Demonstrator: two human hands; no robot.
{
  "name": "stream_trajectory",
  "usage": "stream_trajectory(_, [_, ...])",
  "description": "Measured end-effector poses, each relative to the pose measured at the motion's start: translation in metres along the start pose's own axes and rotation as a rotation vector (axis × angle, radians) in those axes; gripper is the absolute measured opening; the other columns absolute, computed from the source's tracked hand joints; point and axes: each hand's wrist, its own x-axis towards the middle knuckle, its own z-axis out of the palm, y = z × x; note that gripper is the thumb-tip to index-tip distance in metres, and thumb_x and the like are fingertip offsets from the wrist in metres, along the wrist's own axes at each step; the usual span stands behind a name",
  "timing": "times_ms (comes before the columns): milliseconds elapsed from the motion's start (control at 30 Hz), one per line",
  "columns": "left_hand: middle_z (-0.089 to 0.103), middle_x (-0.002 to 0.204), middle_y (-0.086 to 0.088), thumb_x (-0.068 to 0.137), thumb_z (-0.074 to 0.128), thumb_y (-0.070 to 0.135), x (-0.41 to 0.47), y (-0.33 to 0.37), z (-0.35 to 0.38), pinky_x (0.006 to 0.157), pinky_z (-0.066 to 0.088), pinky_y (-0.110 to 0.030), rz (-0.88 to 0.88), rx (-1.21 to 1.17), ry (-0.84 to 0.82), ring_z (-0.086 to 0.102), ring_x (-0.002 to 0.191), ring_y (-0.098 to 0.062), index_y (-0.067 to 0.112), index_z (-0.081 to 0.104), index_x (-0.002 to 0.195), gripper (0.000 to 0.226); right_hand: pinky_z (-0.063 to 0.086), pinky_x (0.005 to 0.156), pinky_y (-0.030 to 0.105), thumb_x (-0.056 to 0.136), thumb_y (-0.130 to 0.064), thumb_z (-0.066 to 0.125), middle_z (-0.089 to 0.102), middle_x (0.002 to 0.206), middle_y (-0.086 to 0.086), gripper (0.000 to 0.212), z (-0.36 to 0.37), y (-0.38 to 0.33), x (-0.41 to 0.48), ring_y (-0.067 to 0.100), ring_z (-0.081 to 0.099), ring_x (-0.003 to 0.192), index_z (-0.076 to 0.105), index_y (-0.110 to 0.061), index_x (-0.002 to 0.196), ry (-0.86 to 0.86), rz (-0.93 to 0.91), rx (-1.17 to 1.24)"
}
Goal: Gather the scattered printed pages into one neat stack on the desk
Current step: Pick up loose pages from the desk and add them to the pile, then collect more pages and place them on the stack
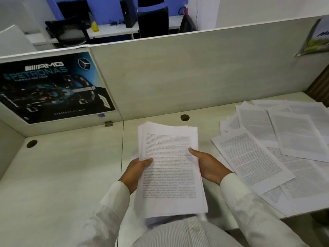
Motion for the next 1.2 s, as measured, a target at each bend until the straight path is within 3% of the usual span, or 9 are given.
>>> stream_trajectory(233, [0.071,0.111,-0.004,0.102,0.05,0.022,0.003,-0.025,-0.015,0.085,0.053,-0.037,-0.066,0.044,0.12,0.067,0.1,-0.025,0.016,0.062,0.122,0.024,0.056,0.07,0.029,0.095,-0.017,0.063,0.072,0.112,0.013,0.023,0.017,0.032,0.021,0.021,0.07,0.087,0.066,-0.003,0.112,0.286,0.022,-0.522])
stream_trajectory(400, [0.058,0.094,-0.003,0.099,0.056,0.019,0.005,-0.039,-0.019,0.082,0.046,-0.033,-0.095,0.146,0.303,0.055,0.081,-0.017,0.012,0.054,0.096,0.007,0.047,0.079,0.029,0.091,-0.033,0.066,0.061,0.103,0.006,0.029,0.012,0.052,0.012,0.019,0.059,0.089,0.058,-0.009,0.105,0.39,0.094,-0.79])
stream_trajectory(500, [0.061,0.114,-0.01,0.097,0.057,0.017,0.011,-0.042,-0.018,0.094,0.049,-0.04,-0.03,0.156,0.368,0.058,0.098,-0.026,0.013,0.058,0.102,0.006,0.051,0.093,0.04,0.09,-0.032,0.067,0.055,0.124,0.033,0.053,-0.001,0.052,-0.003,0.04,0.063,0.102,0.057,0.013,0.117,0.489,0.051,-0.757])
stream_trajectory(567, [0.061,0.118,-0.008,0.097,0.057,0.017,0.014,-0.042,-0.01,0.094,0.052,-0.041,-0.02,0.136,0.352,0.059,0.106,-0.027,0.013,0.06,0.115,0.019,0.05,0.081,0.036,0.091,-0.028,0.066,0.052,0.086,0.008,0.053,-0.013,0.052,-0.012,0.035,0.058,0.082,0.053,0.017,0.117,0.501,0.033,-0.708])
stream_trajectory(767, [0.063,0.111,-0.004,0.097,0.057,0.019,0.026,-0.039,0.043,0.084,0.056,-0.037,-0.014,0.147,0.233,0.064,0.102,-0.023,0.013,0.062,0.109,0.015,0.044,0.072,0.033,0.091,-0.025,0.066,0.052,0.086,0.007,0.035,-0.057,0.047,-0.031,0.019,0.048,0.078,0.059,0.01,0.094,0.619,-0.005,-0.567])
stream_trajectory(867, [0.064,0.111,-0.004,0.097,0.058,0.019,0.036,-0.04,0.077,0.081,0.057,-0.036,-0.034,0.177,0.163,0.065,0.1,-0.022,0.011,0.064,0.109,0.016,0.045,0.088,0.032,0.089,-0.03,0.068,0.059,0.108,0.003,0.023,-0.082,0.038,-0.039,0.018,0.057,0.096,0.063,-0.013,0.104,0.701,-0.075,-0.732])
stream_trajectory(1033, [0.065,0.1,-0.009,0.096,0.058,0.015,0.049,-0.042,0.141,0.072,0.054,-0.034,-0.103,0.221,0.101,0.064,0.088,-0.024,0.01,0.065,0.103,0.011,0.035,0.109,0.041,0.087,-0.049,0.066,0.032,0.151,0.009,0.067,-0.137,0.04,-0.057,0.028,0.034,0.137,0.04,-0.016,0.139,0.766,-0.063,-1.401])
stream_trajectory(1133, [0.06,0.091,-0.009,0.096,0.058,0.013,0.055,-0.042,0.183,0.065,0.051,-0.033,-0.13,0.256,0.062,0.058,0.081,-0.024,0.012,0.063,0.088,0.01,0.017,0.118,0.049,0.081,-0.064,0.063,0.004,0.164,0.011,0.097,-0.178,0.043,-0.064,0.033,0.007,0.15,0.018,-0.015,0.152,0.692,0.153,-1.499])
stream_trajectory(1200, [0.061,0.094,-0.008,0.096,0.059,0.017,0.06,-0.044,0.206,0.069,0.052,-0.034,-0.152,0.316,0.051,0.06,0.083,-0.025,0.013,0.061,0.087,0.01,0.019,0.117,0.049,0.081,-0.068,0.058,0.006,0.163,0.012,0.097,-0.199,0.043,-0.068,0.032,0.01,0.149,0.018,-0.015,0.151,0.656,0.179,-1.534])
